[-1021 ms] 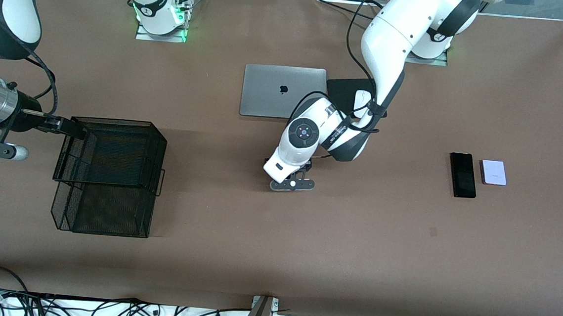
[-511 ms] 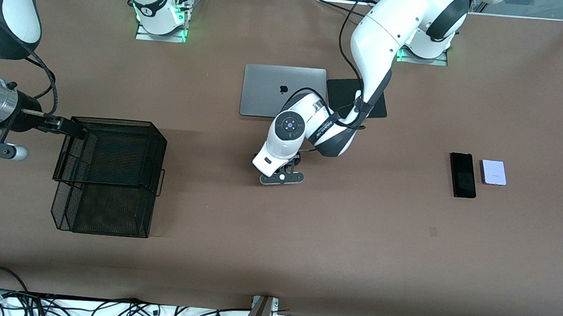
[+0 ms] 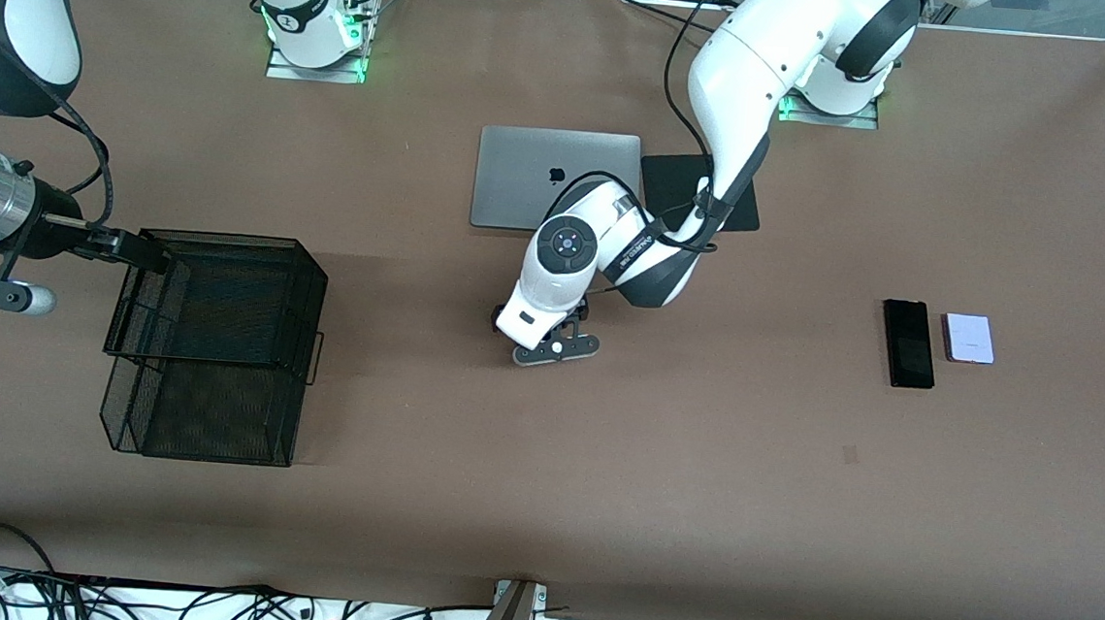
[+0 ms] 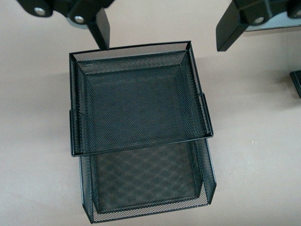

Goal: Place phones with both arms
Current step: 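Carry the flip phone to mid-table and release it with the left gripper, then grasp the flip phone with the right gripper while the left gripper reaches the black phone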

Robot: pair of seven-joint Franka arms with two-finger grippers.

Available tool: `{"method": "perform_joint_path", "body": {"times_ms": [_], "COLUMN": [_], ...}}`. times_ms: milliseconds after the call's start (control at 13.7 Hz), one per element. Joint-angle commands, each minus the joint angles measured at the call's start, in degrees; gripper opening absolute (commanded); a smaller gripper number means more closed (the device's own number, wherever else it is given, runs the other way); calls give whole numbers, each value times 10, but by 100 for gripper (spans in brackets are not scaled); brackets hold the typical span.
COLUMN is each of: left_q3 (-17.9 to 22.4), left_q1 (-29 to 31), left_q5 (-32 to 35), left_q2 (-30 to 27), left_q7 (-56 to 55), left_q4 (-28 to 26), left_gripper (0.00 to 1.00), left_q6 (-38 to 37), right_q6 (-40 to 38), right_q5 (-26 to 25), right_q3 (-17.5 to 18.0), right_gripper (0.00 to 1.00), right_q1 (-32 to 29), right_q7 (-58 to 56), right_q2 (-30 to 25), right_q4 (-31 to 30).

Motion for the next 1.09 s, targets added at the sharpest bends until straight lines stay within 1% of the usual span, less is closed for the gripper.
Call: {"method": "perform_joint_path", "body": {"times_ms": [0,73,146,219,365,511,584,657,803,948,1021], "left_q3": [2,2,2,2,4,5,5,5,4,4,3], "left_q1": [33,40,57,73,110,166,195,225,279,321,341], "left_q5": [-5,-8,-8,-8,0,27,42,59,90,131,148], "left_q2": [-51,-74,-101,-131,-192,-252,-279,-297,-311,-313,-313], "left_q7": [31,70,104,132,200,287,327,360,415,461,478], "left_q4": [-11,-29,-56,-89,-184,-276,-313,-340,-364,-377,-383], "left_gripper": [100,100,100,100,100,100,100,100,100,100,100], "left_q6": [-103,-142,-169,-183,-187,-186,-186,-187,-186,-182,-172], "right_q6": [2,3,5,5,7,52,69,100,196,234,251], "right_q5": [10,10,9,8,8,12,20,19,9,6,5], "right_q3": [-1,1,5,5,9,9,9,9,6,9,9], "right_gripper": [100,100,100,100,100,100,100,100,100,100,100], "right_q1": [2,7,29,52,106,167,199,232,288,303,324], "right_q7": [2,2,9,46,116,161,190,217,222,220,220], "right_q2": [-9,-7,-5,1,17,30,40,58,93,133,160], "right_q4": [-7,-5,1,9,27,26,26,26,28,38,52]}}
